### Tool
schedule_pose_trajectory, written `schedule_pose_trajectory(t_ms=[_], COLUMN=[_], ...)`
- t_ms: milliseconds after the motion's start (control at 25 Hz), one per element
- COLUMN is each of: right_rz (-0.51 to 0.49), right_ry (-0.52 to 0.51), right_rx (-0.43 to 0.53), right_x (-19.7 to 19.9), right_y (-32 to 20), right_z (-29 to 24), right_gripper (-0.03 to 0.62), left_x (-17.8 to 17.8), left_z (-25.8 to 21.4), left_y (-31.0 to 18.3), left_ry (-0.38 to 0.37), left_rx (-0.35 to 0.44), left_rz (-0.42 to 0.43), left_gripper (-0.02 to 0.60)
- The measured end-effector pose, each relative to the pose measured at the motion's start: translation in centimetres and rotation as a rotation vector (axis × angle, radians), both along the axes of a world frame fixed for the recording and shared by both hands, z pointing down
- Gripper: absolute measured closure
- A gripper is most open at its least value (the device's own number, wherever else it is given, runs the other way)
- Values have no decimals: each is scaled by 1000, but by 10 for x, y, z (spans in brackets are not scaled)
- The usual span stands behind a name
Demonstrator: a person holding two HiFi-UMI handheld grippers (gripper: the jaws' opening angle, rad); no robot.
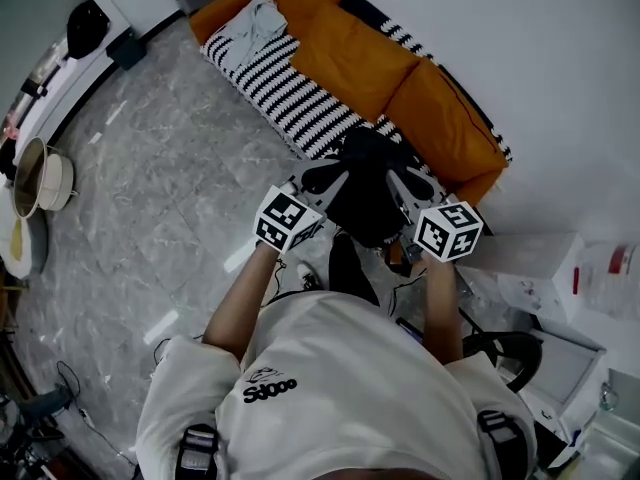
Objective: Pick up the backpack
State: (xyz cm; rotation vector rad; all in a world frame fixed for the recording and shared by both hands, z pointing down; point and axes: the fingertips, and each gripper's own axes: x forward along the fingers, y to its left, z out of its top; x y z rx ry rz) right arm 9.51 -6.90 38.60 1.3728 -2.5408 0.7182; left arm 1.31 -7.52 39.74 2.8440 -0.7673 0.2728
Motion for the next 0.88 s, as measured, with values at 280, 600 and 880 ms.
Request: schedule_pose_trajectory(t_ms=[280,600,880], right_rz=[-25,-32,-97], right_ry=[22,33,28], right_rx=[128,288,349], right_x=[-17,-45,-80], right_y=[22,19,17], right_z=[-52,-108,-141], right_gripper=[525,528,528], left_x=[-11,-39,-71], left_z=[-48,-103,-143], left_y=[19,22,24], left_ry=[53,62,66], left_rx=[82,172,229], left_rz=[-36,-113,-161], left_gripper=[535,535,537])
